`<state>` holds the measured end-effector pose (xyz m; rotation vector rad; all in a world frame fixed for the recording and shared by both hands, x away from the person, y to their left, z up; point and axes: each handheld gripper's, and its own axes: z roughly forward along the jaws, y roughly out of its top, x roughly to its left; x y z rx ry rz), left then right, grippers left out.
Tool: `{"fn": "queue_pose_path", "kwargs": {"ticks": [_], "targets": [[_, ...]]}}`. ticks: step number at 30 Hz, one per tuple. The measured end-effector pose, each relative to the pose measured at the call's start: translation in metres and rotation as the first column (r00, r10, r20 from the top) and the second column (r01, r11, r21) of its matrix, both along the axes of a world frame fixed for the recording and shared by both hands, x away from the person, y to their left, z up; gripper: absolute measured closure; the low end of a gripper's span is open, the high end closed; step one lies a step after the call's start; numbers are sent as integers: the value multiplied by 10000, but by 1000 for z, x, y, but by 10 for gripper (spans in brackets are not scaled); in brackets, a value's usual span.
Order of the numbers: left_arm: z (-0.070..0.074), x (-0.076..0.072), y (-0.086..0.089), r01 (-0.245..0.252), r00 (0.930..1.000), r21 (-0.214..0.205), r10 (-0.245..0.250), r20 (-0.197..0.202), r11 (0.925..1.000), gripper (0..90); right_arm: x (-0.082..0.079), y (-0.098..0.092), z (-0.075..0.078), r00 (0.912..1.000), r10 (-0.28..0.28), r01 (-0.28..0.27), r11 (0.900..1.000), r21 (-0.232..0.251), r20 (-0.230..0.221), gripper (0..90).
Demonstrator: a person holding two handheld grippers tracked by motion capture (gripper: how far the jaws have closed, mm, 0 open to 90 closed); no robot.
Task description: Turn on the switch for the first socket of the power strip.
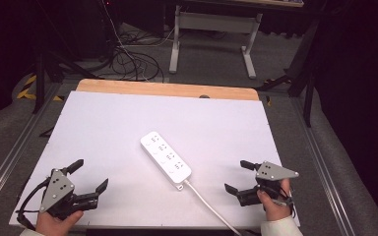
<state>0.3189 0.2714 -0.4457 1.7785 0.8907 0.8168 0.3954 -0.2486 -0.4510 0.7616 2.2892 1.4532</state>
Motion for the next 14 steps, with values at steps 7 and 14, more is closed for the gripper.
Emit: {"fn": "queue_pose_path", "kwargs": {"ticks": [7,14], "targets": [[0,0,0,-33,10000,-7,33,8,10000,95,-4,-9,-18,9996,232,-238,9991,-344,-172,30],[1,0,1,46,9998,-248,-50,-180,9997,93,-4,-11,-25,9981,55,-73,9995,-304,-609,31]]}}
